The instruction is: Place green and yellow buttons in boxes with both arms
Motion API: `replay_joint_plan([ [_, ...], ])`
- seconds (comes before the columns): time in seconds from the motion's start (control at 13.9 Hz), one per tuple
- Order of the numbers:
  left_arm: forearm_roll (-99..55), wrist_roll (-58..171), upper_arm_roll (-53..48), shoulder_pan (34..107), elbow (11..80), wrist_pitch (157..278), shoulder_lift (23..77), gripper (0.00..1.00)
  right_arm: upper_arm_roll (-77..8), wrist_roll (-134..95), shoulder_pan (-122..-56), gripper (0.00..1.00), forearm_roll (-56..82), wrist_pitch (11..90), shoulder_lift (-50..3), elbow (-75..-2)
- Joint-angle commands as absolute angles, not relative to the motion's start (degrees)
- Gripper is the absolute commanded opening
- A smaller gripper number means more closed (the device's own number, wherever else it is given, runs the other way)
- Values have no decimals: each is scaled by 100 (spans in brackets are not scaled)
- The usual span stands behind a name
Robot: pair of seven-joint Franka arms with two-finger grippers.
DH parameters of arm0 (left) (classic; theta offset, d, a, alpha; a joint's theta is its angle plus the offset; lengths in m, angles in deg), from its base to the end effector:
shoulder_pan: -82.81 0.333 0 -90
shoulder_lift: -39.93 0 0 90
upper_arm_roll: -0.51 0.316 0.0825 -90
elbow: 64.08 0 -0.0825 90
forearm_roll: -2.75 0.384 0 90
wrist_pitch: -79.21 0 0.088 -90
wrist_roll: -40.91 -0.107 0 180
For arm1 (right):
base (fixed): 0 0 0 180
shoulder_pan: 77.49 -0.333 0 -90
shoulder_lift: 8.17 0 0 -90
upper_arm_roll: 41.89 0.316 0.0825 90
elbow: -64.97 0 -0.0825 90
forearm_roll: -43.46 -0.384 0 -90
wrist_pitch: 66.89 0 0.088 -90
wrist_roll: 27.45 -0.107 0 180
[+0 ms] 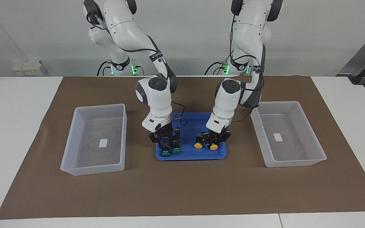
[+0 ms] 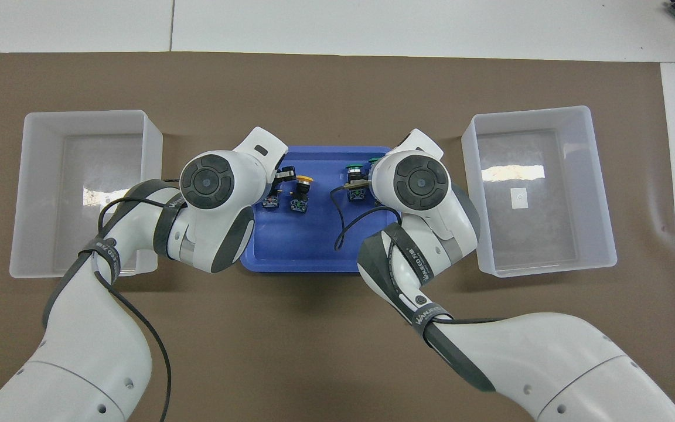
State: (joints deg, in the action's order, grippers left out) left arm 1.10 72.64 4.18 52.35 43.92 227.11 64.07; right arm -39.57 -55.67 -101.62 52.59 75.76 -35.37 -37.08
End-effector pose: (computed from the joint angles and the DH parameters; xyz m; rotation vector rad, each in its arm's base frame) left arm 0.5865 -0.2991 0.3126 2.9866 0.1484 0.3673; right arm 0.6076 0.3002 0.3138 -3.0899 -0.1203 -0.3901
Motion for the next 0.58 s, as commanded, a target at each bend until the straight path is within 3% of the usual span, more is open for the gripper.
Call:
replay_joint_plan([
  [0.0, 28, 7272, 464, 5223, 3877, 22065, 6471, 0, -3934, -5760, -10157, 56, 5418, 7681, -3612, -3786],
  [0.51, 37, 7176, 491, 5713, 2875, 20343, 6181, 0, -3952, -5813, -10104, 56, 5418, 7611, -3542, -3646],
])
